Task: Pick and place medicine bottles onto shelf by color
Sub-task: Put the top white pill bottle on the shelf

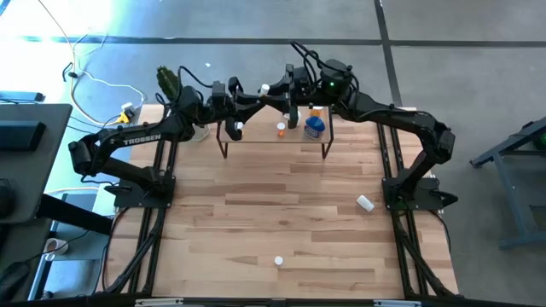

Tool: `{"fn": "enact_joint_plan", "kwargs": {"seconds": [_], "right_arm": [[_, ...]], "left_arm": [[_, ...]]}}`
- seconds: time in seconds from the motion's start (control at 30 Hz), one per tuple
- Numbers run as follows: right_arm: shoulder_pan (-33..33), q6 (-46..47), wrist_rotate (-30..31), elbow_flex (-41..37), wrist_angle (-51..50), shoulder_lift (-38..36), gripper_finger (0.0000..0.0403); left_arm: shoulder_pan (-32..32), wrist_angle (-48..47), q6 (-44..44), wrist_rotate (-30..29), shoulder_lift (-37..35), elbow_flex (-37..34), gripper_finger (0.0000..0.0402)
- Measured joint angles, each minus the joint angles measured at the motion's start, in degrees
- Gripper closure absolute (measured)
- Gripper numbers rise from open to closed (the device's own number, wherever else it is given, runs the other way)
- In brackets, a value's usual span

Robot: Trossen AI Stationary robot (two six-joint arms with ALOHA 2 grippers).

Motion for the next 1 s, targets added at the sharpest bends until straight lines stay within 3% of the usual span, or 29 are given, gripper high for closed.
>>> {"fn": "enact_joint_plan", "kwargs": {"seconds": [0.23, 0.47, 0.73, 1.0], "right_arm": [[-0.07, 0.81, -0.17, 0.00, -2.50, -0.04, 0.0340], [-0.05, 0.35, -0.11, 0.00, -4.05, -0.13, 0.0328], [-0.17, 0.38, 0.09, 0.00, -4.28, -0.07, 0.0341], [-0.87, 0.38, 0.79, 0.00, -5.98, 0.04, 0.0341]], "left_arm": [[-0.23, 0.00, 0.30, -0.05, 2.22, 0.00, 0.0327], [-0.29, -0.50, 1.41, 0.00, 2.33, 0.00, 0.0327], [0.23, -1.08, 1.63, 0.01, 2.33, 0.00, 0.0326], [0.17, -7.55, 5.62, 0.07, 2.41, 0.00, 0.0257]]}}
